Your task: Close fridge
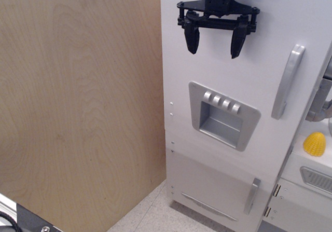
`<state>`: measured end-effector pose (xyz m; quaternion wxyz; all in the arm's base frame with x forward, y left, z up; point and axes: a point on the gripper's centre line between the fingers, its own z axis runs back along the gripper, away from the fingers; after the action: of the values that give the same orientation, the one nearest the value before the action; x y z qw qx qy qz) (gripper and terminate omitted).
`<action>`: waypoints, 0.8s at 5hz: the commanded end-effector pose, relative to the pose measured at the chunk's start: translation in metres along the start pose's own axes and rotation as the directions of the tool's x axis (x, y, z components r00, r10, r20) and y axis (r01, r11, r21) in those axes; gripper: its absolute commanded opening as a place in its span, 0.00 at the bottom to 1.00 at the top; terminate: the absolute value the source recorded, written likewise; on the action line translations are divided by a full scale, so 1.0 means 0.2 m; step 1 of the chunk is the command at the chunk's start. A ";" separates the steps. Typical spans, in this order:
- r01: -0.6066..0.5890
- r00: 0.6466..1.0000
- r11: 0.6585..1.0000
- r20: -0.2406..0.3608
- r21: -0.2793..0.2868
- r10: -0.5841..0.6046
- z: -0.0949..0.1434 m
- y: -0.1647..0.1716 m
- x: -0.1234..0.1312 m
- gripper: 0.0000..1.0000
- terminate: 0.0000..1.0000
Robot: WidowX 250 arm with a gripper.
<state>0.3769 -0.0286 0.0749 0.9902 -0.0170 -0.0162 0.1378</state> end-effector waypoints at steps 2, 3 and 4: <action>0.009 0.999 0.999 0.047 -0.036 -0.007 0.12 0.01 0.03 1.00 0.00; 0.095 0.995 0.995 0.040 -0.018 -0.094 0.11 0.05 -0.17 1.00 0.00; 0.129 0.991 0.991 0.038 -0.029 -0.128 0.14 0.07 -0.27 1.00 0.00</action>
<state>0.3157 -0.0315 0.0812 0.9968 -0.0224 -0.0060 0.0765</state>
